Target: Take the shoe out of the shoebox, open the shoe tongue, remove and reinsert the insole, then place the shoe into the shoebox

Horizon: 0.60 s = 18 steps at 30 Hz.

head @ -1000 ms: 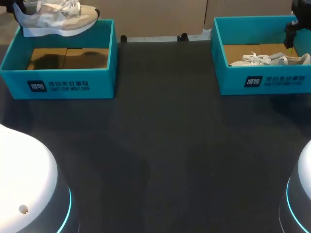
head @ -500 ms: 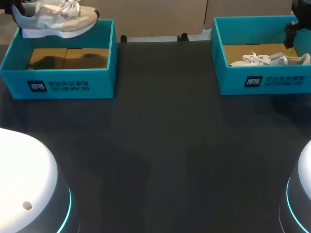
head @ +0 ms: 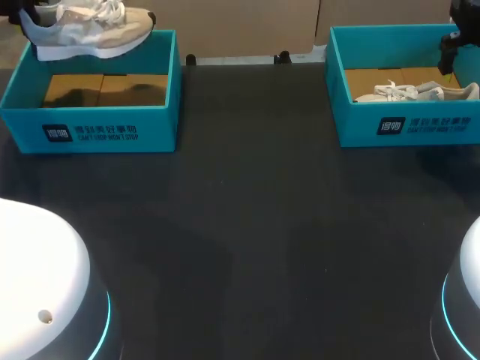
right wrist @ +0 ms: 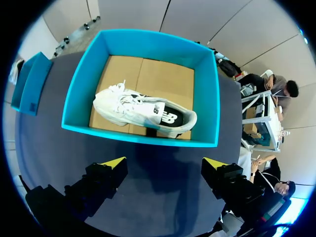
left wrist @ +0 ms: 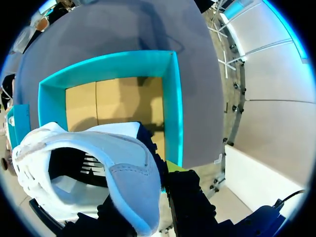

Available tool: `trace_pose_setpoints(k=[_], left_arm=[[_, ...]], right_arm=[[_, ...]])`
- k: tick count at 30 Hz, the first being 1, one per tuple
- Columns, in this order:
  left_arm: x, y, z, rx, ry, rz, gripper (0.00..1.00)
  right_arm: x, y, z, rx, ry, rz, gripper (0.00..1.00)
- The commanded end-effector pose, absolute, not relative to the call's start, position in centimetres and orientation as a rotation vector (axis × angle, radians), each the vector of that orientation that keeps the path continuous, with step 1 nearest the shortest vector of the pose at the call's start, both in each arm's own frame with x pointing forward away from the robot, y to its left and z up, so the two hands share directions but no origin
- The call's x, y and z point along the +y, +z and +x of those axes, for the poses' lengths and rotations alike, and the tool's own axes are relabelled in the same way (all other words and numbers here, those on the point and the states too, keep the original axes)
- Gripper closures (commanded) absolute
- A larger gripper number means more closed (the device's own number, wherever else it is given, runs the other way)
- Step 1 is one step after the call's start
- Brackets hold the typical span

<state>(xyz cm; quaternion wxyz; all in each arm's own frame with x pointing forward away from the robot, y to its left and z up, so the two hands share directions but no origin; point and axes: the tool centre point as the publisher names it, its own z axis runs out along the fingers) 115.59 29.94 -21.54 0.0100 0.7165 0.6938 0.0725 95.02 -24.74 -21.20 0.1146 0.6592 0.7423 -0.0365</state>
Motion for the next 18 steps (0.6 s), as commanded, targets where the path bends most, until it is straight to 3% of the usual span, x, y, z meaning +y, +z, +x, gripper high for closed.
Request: trace_pose_setpoints(k=[1,18], left_arm=[[29.8,-20.2,114.3,2.192,0.209,2.228,1.0],[27.3,-17.0,108.7,2.369,0.261,2.092,1.0]], right_arm=[[-24.7,-21.2,95.0,2.176,-0.107,1.932,0.0],[-24.7,-21.2,95.0,2.176,-0.107,1.932,0.0]])
